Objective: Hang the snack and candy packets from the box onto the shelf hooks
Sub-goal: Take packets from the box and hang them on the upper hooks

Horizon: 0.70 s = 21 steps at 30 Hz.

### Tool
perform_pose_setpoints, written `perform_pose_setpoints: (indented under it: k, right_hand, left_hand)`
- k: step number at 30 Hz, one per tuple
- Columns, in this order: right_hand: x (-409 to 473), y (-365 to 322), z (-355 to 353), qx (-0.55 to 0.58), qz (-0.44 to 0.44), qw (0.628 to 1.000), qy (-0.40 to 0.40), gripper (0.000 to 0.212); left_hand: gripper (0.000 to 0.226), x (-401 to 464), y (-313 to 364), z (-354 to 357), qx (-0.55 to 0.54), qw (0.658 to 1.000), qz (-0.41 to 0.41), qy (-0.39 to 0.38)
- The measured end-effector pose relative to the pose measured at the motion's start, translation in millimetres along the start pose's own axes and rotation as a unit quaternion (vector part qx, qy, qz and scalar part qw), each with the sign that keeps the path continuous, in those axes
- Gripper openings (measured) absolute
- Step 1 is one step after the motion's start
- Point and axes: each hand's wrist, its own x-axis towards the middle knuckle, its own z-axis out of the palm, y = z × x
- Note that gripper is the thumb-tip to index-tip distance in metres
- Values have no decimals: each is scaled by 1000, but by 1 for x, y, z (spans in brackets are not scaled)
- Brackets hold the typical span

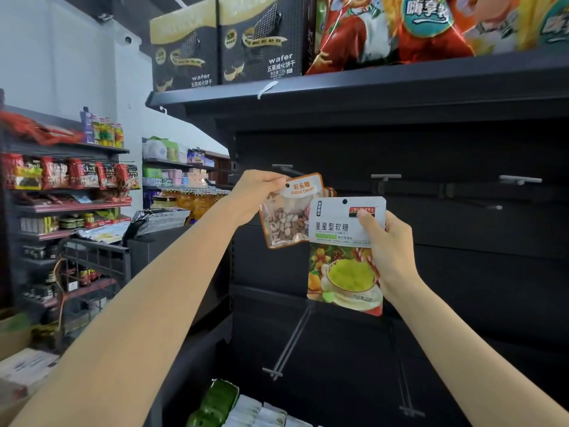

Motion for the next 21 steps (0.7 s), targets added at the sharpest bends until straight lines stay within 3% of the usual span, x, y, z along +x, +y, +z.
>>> perform_pose_setpoints:
  k: [3, 10, 13, 21]
  right_hand:
    - [2, -1, 7, 8, 0, 1000, -8, 13]
    - [6, 0, 18, 3, 5, 1000, -18, 13]
    - [8, 1, 20, 1, 5, 1000, -12, 14]
    - [14, 4, 28, 9, 13, 1000, 9, 14]
  left_hand:
    - [19, 4, -2, -3, 19, 1000, 9, -6]
    - [2, 11, -3, -1, 111, 986, 104, 74]
    - [5, 14, -10, 4, 151, 977, 119, 93]
    - [23, 33, -25, 22, 136, 980, 99, 105]
